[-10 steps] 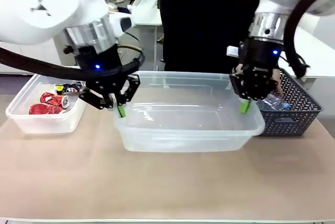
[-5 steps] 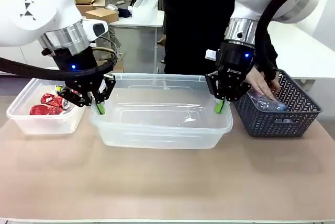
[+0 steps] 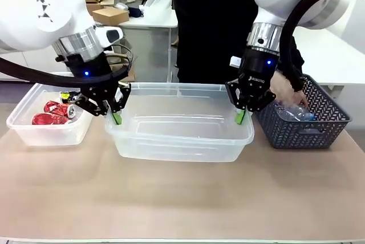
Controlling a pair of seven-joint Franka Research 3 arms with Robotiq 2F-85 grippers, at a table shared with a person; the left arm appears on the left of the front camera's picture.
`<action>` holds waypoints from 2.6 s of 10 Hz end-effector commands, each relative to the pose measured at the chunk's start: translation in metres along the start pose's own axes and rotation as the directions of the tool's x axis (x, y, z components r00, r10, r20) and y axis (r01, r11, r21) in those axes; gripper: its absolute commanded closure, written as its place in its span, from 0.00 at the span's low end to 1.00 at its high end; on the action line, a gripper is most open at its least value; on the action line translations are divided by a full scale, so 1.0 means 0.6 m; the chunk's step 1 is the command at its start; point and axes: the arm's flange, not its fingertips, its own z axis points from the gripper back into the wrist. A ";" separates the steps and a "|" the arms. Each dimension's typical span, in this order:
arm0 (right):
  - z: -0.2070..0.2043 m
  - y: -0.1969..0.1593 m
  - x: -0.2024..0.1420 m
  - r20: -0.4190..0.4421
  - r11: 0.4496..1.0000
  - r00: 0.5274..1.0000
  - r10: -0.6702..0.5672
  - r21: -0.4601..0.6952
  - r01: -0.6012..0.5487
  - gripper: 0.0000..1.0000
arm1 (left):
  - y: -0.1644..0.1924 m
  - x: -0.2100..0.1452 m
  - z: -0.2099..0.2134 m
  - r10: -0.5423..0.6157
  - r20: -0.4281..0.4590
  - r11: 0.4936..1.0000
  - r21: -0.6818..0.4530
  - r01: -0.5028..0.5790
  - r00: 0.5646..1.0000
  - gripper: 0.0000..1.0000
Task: Sort the waste into each basket.
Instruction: Pick up the Organizing box on the right side of the table and lift it, then offer the picked Organizing box to the human.
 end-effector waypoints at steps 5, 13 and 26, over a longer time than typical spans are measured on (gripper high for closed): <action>0.009 0.007 -0.007 0.009 1.000 1.000 0.016 0.001 -0.016 0.96 | 0.002 0.003 0.004 0.008 0.004 1.000 0.000 -0.008 1.000 0.96; 0.009 0.007 -0.007 0.009 1.000 1.000 0.016 0.001 -0.016 0.96 | 0.002 0.003 0.004 0.008 0.004 1.000 0.000 -0.008 1.000 0.96; 0.009 0.007 -0.007 0.009 1.000 1.000 0.016 0.001 -0.016 0.96 | 0.002 0.003 0.004 0.008 0.004 1.000 0.000 -0.008 1.000 0.96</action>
